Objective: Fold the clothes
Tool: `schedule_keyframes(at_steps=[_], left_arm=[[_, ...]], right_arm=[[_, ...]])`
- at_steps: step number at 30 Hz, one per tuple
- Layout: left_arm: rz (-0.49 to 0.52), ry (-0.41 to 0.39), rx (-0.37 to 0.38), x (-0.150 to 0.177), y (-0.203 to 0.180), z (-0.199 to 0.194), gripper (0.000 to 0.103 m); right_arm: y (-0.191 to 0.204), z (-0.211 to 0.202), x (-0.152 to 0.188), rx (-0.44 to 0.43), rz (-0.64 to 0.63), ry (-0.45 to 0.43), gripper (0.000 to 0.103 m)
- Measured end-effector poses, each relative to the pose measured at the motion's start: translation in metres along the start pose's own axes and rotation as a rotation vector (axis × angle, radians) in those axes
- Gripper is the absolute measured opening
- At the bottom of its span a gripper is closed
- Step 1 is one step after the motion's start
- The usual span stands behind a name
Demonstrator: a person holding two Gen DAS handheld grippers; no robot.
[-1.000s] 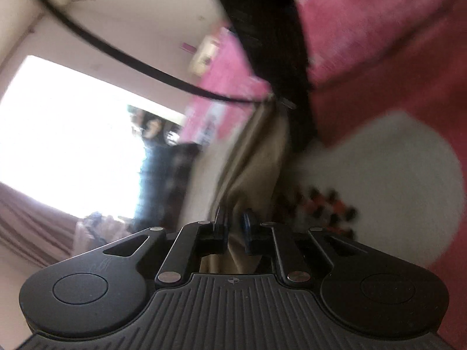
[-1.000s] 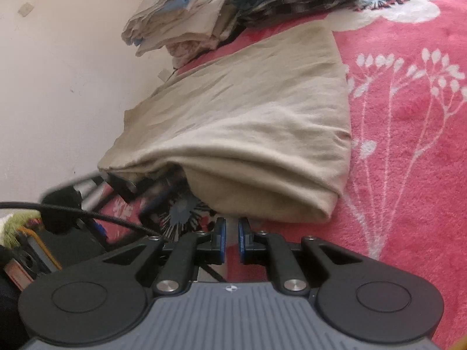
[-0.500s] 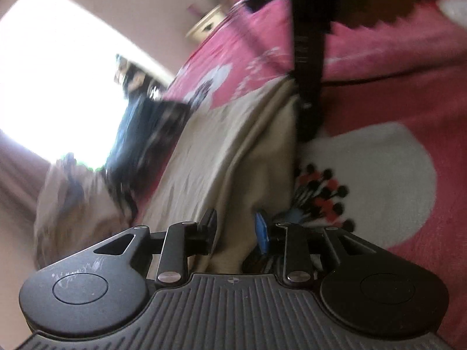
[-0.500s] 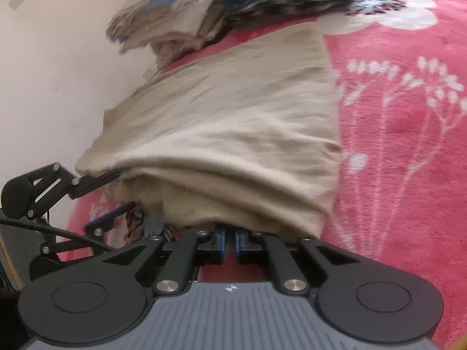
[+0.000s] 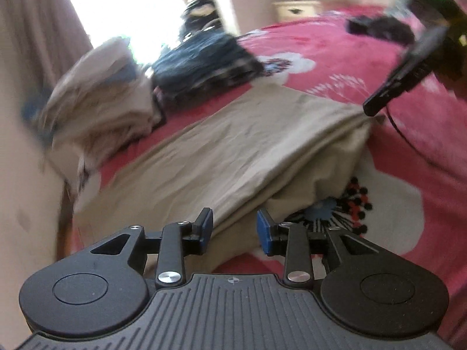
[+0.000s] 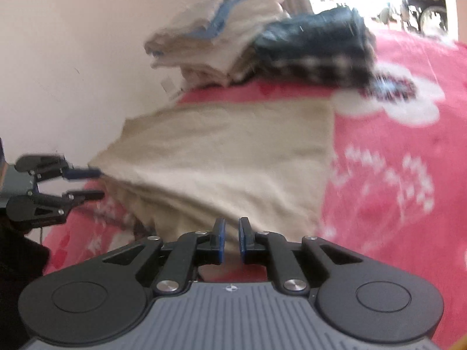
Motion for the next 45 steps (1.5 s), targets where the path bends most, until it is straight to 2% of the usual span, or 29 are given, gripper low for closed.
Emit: schedule_keyframes(at_steps=[2,4,8,11,13,16,20,23,26,31,34,37,45], left_arm=[[-0.147,-0.008,0.007,0.008,0.017,-0.007,0.033],[-0.335,-0.027,0.016,0.017,0.038,-0.015,0.034],[-0.716,-0.121,0.046,0.042,0.078,-0.032,0.039],[-0.903,-0.192,0.076,0.058,0.094,-0.033,0.046],[-1.025,-0.235,0.101,0.071,0.101,-0.030,0.047],[-1.148,-0.268,0.116,0.084,0.107,-0.024,0.048],[-1.223,-0.306,0.102,0.092,0.111,-0.026,0.054],[-1.214,-0.324,0.102,0.090,0.114,-0.027,0.056],[-1.247,-0.361,0.099,0.091,0.117,-0.029,0.059],[-1.287,-0.379,0.069,0.098,0.121,-0.021,0.063],[-1.331,-0.379,0.019,0.105,0.129,-0.014,0.063],[-1.353,-0.416,-0.014,0.107,0.138,-0.010,0.063],[-1.323,-0.457,-0.072,0.105,0.150,0.002,0.061]], right_arm=[[0.006,0.001,-0.013,-0.028,-0.013,-0.006,0.012],[0.014,0.000,-0.026,-0.053,-0.037,-0.010,0.012],[0.028,0.012,-0.046,-0.060,-0.072,0.001,0.019],[0.038,0.034,-0.053,-0.041,-0.061,0.015,0.021],[0.044,0.047,-0.053,-0.032,-0.036,0.022,0.021],[0.052,0.062,-0.047,-0.015,0.000,0.022,0.021],[0.060,0.082,-0.024,-0.002,0.002,0.080,0.021],[0.065,0.093,-0.008,0.025,-0.019,0.107,0.021],[0.067,0.094,-0.007,0.035,-0.032,0.102,0.023],[0.066,0.095,-0.008,0.026,-0.005,0.111,0.023],[0.066,0.095,-0.008,0.027,-0.005,0.108,0.023],[0.066,0.095,-0.008,0.025,0.000,0.109,0.023],[0.066,0.095,-0.008,0.026,0.008,0.110,0.023]])
Point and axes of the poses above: each gripper's, at about its wrist camera, not at the fingertips, and z roughly the way its jaws point, y to its left, x to its underside, the point moved 8 cm from there along z, roughly the way its jaws point, and after that the axes turned 14 degrees about x, right-handed, at the moved point
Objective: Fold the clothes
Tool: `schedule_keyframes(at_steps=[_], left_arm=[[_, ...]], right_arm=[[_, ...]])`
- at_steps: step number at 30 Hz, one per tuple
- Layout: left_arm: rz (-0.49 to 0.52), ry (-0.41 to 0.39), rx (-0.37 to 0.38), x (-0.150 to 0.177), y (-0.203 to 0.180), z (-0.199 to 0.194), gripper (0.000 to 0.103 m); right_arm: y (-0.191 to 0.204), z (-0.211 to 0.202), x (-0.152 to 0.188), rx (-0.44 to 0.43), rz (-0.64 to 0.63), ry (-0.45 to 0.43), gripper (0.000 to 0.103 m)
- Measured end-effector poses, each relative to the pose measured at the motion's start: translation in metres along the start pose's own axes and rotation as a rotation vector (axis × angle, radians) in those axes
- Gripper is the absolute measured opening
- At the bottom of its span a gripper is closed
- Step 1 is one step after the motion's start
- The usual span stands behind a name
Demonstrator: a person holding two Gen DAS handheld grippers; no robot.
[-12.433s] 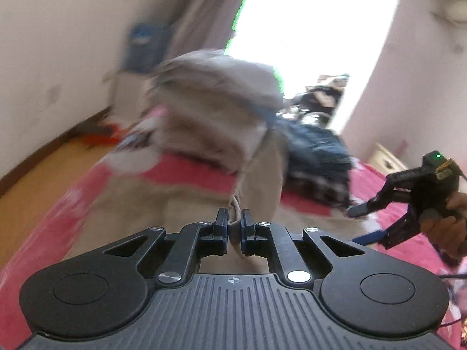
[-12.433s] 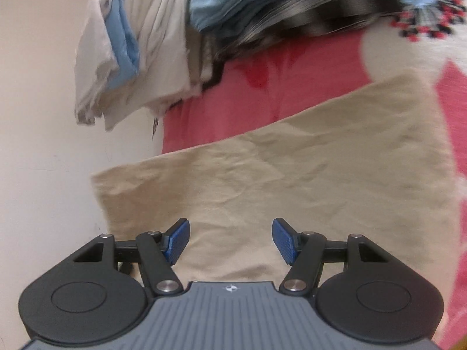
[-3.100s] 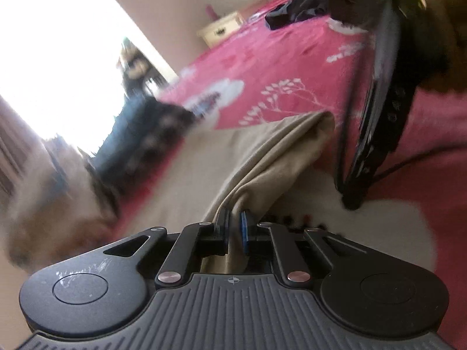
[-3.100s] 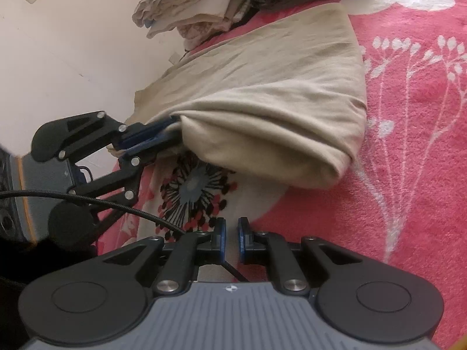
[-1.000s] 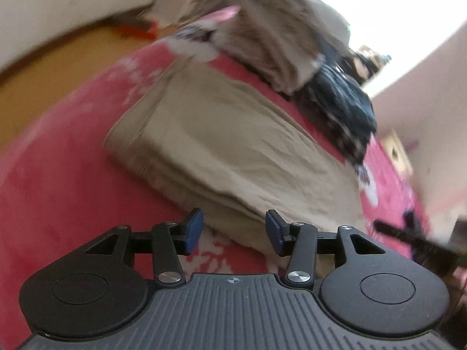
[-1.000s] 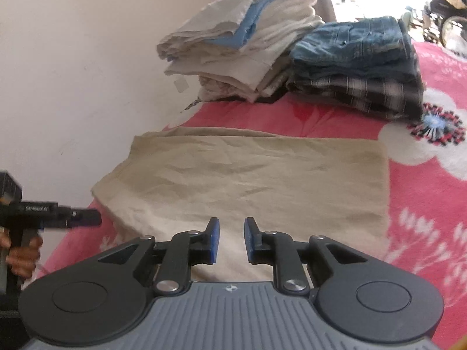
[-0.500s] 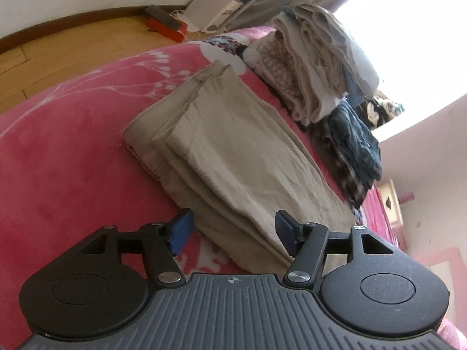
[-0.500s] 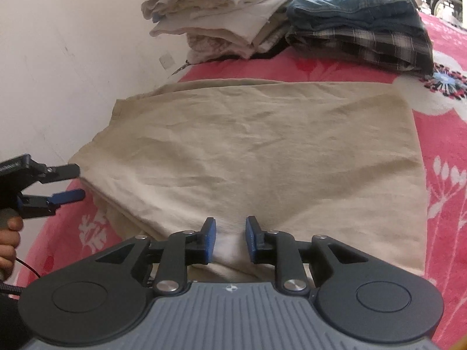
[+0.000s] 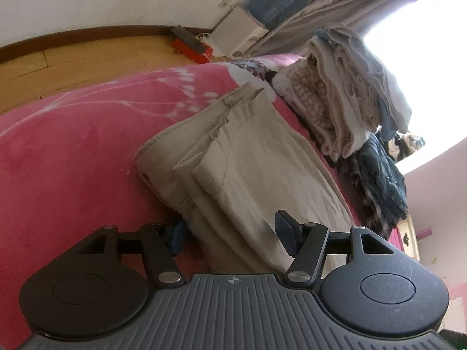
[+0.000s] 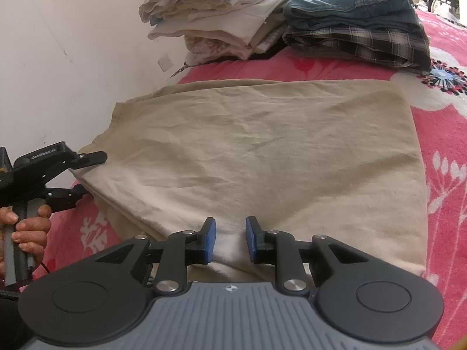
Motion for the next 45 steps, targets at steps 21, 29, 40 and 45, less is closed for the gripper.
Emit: schedule_keyframes(at_steps=[21,29,40,45], left_arm=[[0.273,-0.044,-0.109,-0.008,-0.037,0.004,0.030],[0.285,-0.027,-0.119,-0.005,-0.031,0.009,0.031],[0.243,-0.007,-0.092,-0.007,-0.017,0.015,0.037],[0.225,-0.019,-0.085,-0.006,-0.014,0.016,0.038]], right_arm=[[-0.007,-0.018,-0.057,0.027,-0.062,-0.138,0.024],[0.003,0.046,-0.129,0.058,-0.055,-0.122,0.026],[0.044,0.088,-0.110,0.143,-0.157,-0.143,0.025],[0.050,0.062,-0.072,0.147,-0.189,-0.109,0.025]])
Point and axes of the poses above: each gripper's, at about its wrist camera, not at the fingertips, and z roughly the way its jaws point, y to its left, x to its underside, the point moved 8 cm from there along z, roughly the way its jaws point, and after that the axes turned 14 degrees about x, right-handed, at the moved point
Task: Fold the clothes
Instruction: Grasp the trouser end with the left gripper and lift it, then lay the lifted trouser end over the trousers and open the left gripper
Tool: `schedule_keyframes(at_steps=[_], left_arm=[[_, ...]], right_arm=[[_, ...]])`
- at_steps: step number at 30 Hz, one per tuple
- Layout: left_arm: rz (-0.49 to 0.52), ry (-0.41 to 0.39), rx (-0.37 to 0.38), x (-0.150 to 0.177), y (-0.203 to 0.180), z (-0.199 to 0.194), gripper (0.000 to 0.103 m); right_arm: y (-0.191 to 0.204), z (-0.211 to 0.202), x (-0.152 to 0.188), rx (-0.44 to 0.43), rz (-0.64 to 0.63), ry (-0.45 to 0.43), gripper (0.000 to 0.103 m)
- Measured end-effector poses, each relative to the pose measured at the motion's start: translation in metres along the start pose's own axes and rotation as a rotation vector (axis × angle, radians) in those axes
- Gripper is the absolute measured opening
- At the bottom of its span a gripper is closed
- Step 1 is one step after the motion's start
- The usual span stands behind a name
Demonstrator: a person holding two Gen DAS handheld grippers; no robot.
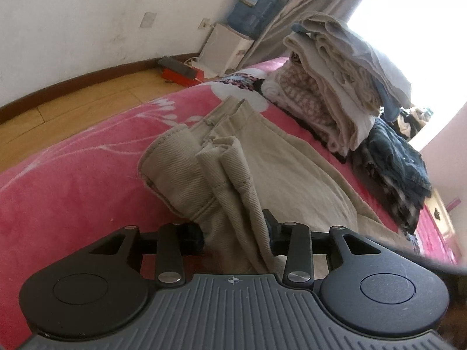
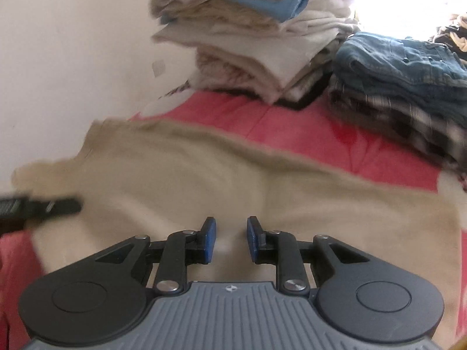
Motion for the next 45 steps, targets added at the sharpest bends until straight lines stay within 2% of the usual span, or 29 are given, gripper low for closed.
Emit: schedule_keyframes(at_steps=[7,11,14,18,19,22,25,27,29,32,34,35,36,38,41,44,45], left_arm=[[-0.015,-0.019,-0.001,-0.004,-0.003,0.000,0.035],[0.038,-0.056,0.020,-0.011,-0.019,-0.006,0.028],[0.125,-0.096,0.065,-0.020,-0.046,-0.012,0.025],[0.295,-0.130,0.183,-0.031,-0.096,-0.017,0.023],[0.342,-0.135,0.219,-0.033,-0.111,-0.018,0.023],[0.504,-0.126,0.335,-0.029,-0.158,-0.019,0.023],[0.660,-0.090,0.465,-0.007,-0.202,-0.019,0.023],[0.786,-0.053,0.539,0.022,-0.228,-0.018,0.023],[0.871,0.014,0.597,0.057,-0.245,-0.009,0.023],[0.951,0.178,0.630,0.121,-0.248,0.021,0.023],[1.053,0.294,0.609,0.166,-0.240,0.042,0.022],[1.114,0.317,0.598,0.185,-0.236,0.047,0.022],[1.175,0.291,0.589,0.194,-0.234,0.046,0.023],[1.255,0.269,0.581,0.200,-0.234,0.044,0.023],[1.279,0.303,0.575,0.196,-0.239,0.047,0.023],[1.348,0.324,0.549,0.197,-0.244,0.043,0.028],[1.366,0.331,0.542,0.198,-0.245,0.039,0.034]], right_arm=[[0.026,-0.043,0.041,-0.087,-0.044,0.055,0.027],[0.025,-0.050,0.048,-0.112,-0.023,0.073,0.026],[0.011,-0.051,0.048,-0.181,0.084,0.124,0.026],[-0.034,-0.059,0.048,-0.288,0.328,0.185,0.026],[-0.051,-0.062,0.050,-0.297,0.397,0.185,0.026],[-0.114,-0.072,0.057,-0.250,0.604,0.144,0.027],[-0.179,-0.083,0.076,-0.166,0.816,0.103,0.027],[-0.212,-0.090,0.094,-0.122,0.928,0.084,0.027],[-0.231,-0.093,0.112,-0.096,1.003,0.082,0.027],[-0.245,-0.095,0.135,-0.093,1.084,0.097,0.027],[-0.247,-0.096,0.145,-0.114,1.127,0.105,0.027],[-0.247,-0.097,0.147,-0.121,1.133,0.105,0.027],[-0.248,-0.096,0.149,-0.125,1.132,0.103,0.027],[-0.252,-0.095,0.148,-0.130,1.124,0.099,0.027],[-0.256,-0.095,0.146,-0.133,1.104,0.093,0.027],[-0.261,-0.096,0.144,-0.149,1.088,0.086,0.029],[-0.262,-0.095,0.143,-0.166,1.096,0.088,0.031]])
Point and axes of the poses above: each gripper's, at about its wrist camera, not at the fingertips, and z roughly the way its jaws point, y to its left, x to its underside, the point moved 8 cm from there along z, roughly the way its jaws point, and after that the axes turned 14 degrees about x, right-handed, at the moved point
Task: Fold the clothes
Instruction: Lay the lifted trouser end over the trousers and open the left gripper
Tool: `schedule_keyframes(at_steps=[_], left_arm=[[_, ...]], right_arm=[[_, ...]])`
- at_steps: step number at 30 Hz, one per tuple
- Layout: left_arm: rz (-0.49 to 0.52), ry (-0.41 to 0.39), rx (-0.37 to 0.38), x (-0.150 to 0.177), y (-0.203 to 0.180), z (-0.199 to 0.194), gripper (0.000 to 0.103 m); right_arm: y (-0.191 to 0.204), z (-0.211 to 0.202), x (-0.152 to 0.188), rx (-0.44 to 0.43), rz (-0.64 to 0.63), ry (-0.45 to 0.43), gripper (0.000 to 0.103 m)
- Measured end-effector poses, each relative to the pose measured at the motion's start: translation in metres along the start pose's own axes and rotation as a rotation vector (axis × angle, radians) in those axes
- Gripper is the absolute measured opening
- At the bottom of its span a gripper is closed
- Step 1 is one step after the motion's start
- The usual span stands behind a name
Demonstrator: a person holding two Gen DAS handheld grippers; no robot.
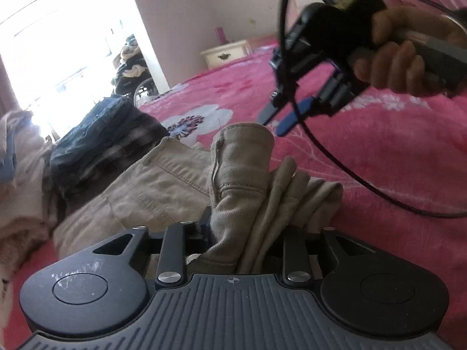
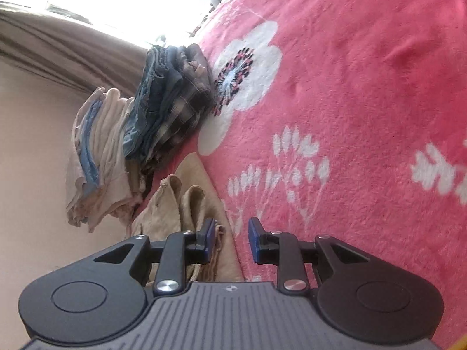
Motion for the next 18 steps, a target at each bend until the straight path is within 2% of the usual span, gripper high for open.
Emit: schedule_keyframes(at_steps=[4,8,11,14,16,18], left_arm=[[-0.085,-0.013,0.099,0.001,-0.006,-0.024,0.049],[-0.202,-0.015,0.220,0.002,0.001,-0.052,0.050],[-0.342,-0.038,0.297,0.002,0.023,-0.072,0.050],[-0.499,-0.095,0.289,-0.003,0.059,-0.083,0.050],[-0.539,-0.115,0.235,-0.008,0.081,-0.078,0.050],[-0.525,-0.113,0.190,-0.013,0.092,-0.069,0.050]], right_arm=[[0.010,0.008,-0.005,-0.048,0.012,0.059,0.037],[0.028,0.019,-0.010,-0.083,-0.011,0.118,0.040],[0.037,0.028,-0.015,-0.077,-0.011,0.139,0.040],[0.045,0.029,-0.022,-0.053,-0.032,0.119,0.040],[0.058,0.027,-0.028,-0.070,-0.067,0.096,0.040],[0.076,0.026,-0.032,-0.081,-0.136,0.072,0.040]])
Point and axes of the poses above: each gripper's, at about its wrist camera, not at the fingertips, and z roughly the way its jaws point, y to its left, x to its underside, the point moved 8 cm from there along z, roughly the way its jaws point, and after that the axes turned 14 degrees about x, right-handed, at the moved point
